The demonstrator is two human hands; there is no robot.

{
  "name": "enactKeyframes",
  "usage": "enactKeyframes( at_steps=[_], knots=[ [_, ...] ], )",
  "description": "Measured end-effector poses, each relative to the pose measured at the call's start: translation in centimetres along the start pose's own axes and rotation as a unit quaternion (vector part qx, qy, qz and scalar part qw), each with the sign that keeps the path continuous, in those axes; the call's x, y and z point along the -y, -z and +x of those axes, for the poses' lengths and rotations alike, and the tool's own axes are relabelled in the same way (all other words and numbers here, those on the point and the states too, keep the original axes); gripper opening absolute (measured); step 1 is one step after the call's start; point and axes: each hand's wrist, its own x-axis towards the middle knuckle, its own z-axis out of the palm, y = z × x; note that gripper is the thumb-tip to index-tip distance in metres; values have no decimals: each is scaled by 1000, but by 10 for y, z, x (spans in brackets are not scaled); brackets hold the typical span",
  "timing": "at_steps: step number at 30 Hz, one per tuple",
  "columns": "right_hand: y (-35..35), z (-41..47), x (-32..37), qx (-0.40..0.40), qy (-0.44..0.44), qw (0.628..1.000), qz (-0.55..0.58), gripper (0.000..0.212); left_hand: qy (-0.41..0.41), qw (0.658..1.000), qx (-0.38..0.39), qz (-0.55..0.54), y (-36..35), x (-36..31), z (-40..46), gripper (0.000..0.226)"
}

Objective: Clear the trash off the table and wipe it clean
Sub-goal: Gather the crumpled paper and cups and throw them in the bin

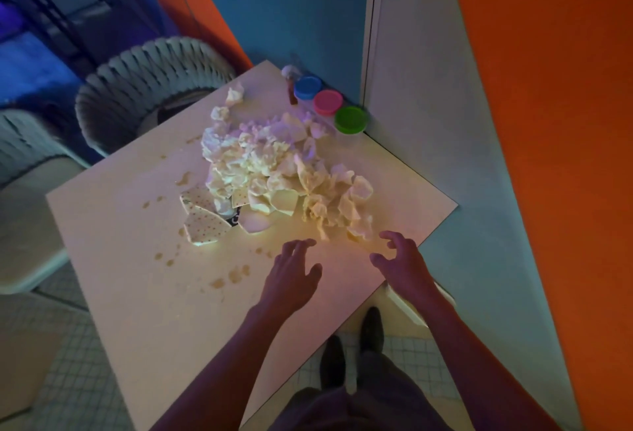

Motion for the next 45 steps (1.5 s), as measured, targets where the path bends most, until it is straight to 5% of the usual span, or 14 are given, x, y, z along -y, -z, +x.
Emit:
enactKeyframes(
  at_steps=[13,27,34,45],
  knots=[
    [10,65,2,63,50,988,-134,56,52,996,-47,48,-1,-45,69,65],
    [-11,95,13,102,78,960,-250,72,80,990,30,110,-8,-47,119,62],
    [-16,106,12,102,57,962,-248,52,90,989,17,120,-13,-42,136,58],
    [-4,126,21,6,22,996,-85,12,55,992,-87,73,-7,-25,131,32]
  ],
)
